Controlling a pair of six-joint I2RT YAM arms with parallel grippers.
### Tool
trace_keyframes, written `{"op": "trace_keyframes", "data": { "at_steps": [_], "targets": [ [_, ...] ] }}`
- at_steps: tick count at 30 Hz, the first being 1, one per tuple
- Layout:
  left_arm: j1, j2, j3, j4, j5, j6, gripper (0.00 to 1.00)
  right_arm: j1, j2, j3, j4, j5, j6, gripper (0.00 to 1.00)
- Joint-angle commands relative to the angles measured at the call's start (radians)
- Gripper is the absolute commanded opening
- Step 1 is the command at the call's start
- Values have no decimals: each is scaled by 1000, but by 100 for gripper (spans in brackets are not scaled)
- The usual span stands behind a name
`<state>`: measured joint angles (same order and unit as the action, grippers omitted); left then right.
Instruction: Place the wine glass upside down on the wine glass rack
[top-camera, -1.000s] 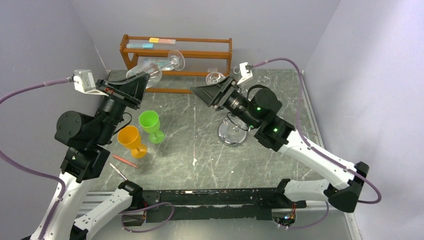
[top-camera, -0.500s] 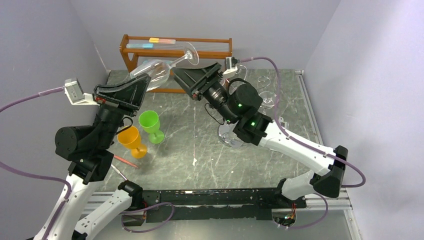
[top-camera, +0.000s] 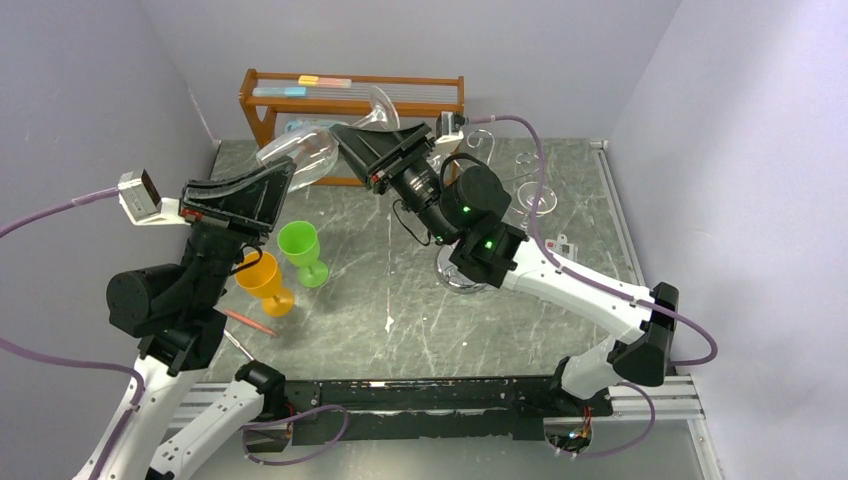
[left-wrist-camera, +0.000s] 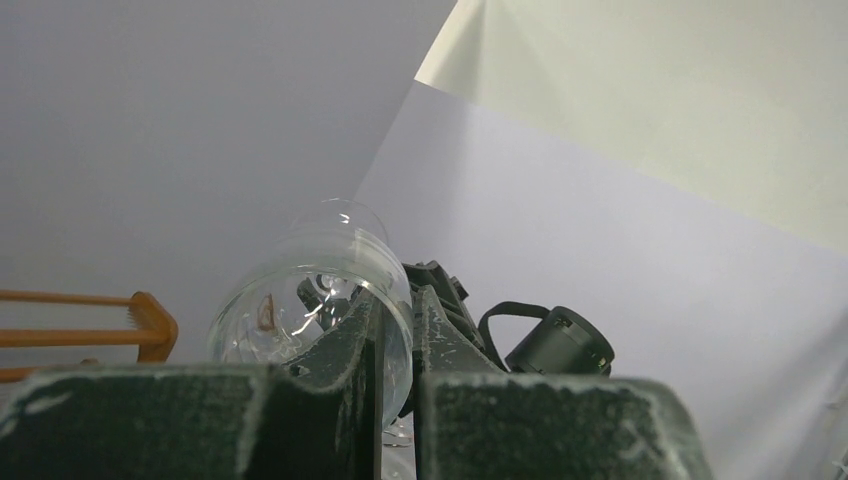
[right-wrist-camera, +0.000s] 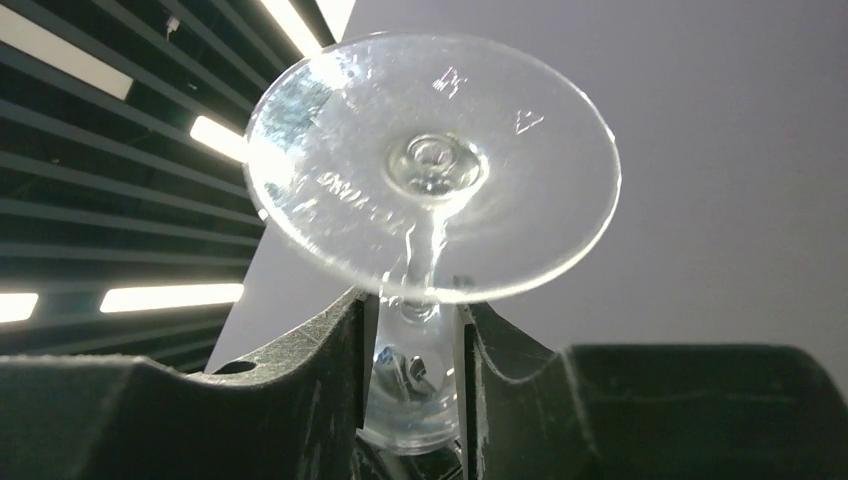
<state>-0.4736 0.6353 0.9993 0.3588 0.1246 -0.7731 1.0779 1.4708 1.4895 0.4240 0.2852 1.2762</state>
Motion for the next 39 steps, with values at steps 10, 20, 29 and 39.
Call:
{"op": "trace_keyframes", "data": {
  "at_steps": [10, 20, 29, 39],
  "targets": [
    [3, -27, -36, 105, 59, -44, 5, 8, 31, 44, 50, 14, -24, 10],
    [3, -61, -88, -19, 13, 9, 56, 7, -16, 6, 99, 35, -210, 0],
    [3, -203, -118, -277, -69, 134, 90, -18, -224, -184, 9, -84, -514, 0],
    [3, -185, -17, -479, -91, 359, 91, -22, -347, -202, -192, -307, -825, 0]
  ]
}}
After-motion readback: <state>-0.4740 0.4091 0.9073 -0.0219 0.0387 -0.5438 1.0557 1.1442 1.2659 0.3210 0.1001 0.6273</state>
